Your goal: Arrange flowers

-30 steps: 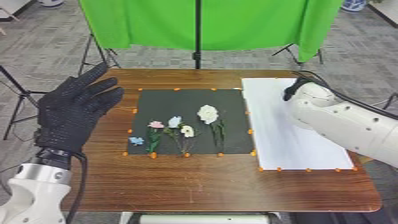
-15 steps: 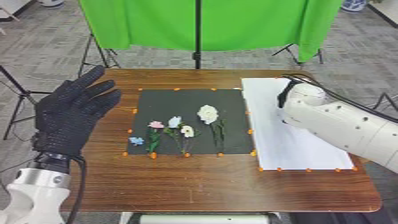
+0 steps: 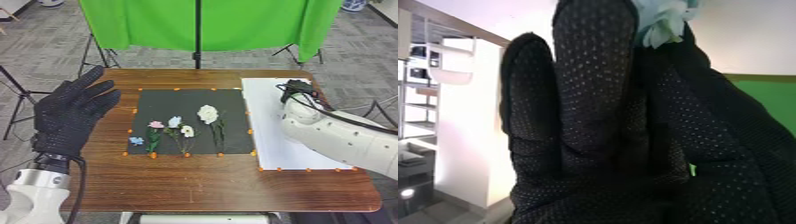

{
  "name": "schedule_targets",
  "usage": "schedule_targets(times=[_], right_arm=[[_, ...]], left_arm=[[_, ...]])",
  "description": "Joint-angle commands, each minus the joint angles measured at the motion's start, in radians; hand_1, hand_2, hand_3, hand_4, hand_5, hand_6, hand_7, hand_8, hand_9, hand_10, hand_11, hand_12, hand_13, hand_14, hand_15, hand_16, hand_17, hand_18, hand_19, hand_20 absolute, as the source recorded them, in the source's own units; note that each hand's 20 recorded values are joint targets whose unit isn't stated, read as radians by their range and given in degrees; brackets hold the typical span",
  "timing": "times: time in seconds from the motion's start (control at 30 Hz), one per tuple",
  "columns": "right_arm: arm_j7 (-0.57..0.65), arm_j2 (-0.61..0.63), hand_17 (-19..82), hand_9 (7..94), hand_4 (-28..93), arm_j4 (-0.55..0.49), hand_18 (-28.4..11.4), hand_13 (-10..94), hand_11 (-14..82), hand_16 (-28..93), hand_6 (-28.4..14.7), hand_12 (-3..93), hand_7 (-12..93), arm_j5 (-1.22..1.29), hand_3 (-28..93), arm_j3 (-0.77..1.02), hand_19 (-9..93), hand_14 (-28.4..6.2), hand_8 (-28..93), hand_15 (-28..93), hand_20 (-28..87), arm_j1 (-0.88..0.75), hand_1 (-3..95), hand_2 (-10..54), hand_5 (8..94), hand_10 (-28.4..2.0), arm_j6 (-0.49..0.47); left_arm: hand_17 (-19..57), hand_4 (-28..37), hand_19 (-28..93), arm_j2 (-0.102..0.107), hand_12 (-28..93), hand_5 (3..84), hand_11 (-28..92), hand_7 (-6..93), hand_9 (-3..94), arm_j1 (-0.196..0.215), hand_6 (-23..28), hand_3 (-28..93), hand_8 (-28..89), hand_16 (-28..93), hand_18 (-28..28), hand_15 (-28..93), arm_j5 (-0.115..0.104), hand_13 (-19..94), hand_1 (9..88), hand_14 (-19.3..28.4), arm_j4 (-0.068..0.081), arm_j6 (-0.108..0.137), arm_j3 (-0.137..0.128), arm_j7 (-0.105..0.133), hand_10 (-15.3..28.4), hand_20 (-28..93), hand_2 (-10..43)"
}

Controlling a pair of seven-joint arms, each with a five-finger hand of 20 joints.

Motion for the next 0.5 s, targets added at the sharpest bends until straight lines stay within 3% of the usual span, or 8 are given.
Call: schedule_targets(times=[0.03,0.23,0.5], right_arm=[[-0.024,0.001,55,93.7,-28,-0.04,-11.0,91,13.2,28,4.5,29.9,26,-0.057,68,-0.015,93,0.7,2,43,-5,0.018,58.6,-9.5,83.5,-4.1,0.071],[-0.036,-0.02,52,93.7,-28,-0.055,-12.4,91,14.1,27,4.1,29.7,25,-0.093,69,-0.008,93,0.9,3,44,4,0.032,58.3,-9.5,84.5,-4.4,0.115],[-0.058,-0.043,52,93.7,-28,-0.15,-12.9,91,15.0,28,3.7,30.0,25,-0.129,70,0.032,93,1.2,3,44,6,0.01,58.4,-9.5,85.1,-5.0,0.149]], left_arm=[[-6.4,-21.8,74,-0.021,11,39.4,32,13.5,32.2,-0.001,12.1,78,-9,-11,28.4,56,0.002,25,22.3,28.4,0.004,-0.002,0.008,-0.027,22.2,-14,8.0],[-6.4,-21.9,74,-0.024,11,39.5,32,13.4,32.2,0.005,12.2,78,-9,-11,28.4,56,0.005,25,22.3,28.4,0.0,0.005,0.003,-0.027,22.2,-14,8.0],[-6.4,-21.9,74,-0.021,11,39.6,32,13.4,32.2,0.001,12.2,78,-9,-11,28.4,56,0.005,25,22.3,28.4,0.003,0.001,0.003,-0.037,22.3,-14,8.0]])
